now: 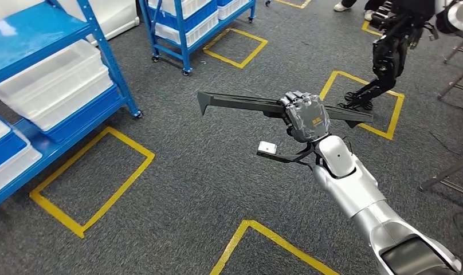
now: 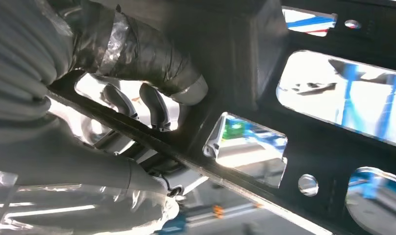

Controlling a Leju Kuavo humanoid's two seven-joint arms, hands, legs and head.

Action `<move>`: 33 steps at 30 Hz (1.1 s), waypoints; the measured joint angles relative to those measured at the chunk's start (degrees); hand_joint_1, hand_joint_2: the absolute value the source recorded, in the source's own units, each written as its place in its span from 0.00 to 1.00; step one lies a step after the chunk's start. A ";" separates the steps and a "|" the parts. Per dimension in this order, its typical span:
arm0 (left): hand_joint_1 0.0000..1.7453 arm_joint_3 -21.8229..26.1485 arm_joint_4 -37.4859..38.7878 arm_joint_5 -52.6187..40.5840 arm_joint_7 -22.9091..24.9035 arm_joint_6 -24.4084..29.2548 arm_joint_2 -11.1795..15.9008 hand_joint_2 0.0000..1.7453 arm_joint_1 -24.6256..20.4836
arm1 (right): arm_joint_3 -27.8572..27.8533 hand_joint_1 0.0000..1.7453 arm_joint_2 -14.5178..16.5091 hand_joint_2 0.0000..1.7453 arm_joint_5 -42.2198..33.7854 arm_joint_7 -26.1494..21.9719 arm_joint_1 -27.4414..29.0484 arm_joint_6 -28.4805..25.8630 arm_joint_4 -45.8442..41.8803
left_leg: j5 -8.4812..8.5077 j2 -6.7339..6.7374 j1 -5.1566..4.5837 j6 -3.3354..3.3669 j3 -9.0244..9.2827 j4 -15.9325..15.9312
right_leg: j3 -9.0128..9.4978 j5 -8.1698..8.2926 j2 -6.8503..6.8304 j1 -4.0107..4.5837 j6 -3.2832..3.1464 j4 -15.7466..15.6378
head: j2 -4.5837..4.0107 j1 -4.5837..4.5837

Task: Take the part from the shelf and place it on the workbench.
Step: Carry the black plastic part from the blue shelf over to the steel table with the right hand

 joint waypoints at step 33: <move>0.00 -0.27 0.00 -4.89 0.74 -1.27 0.38 1.00 -0.19 | -2.60 1.00 -6.13 1.00 -1.33 -3.89 -7.85 7.52 1.01 | -2.87 -1.39 -0.14 -0.15 -4.70 8.56 | -1.17 0.51 2.44 -0.36 0.35 0.77 | 0.00 0.28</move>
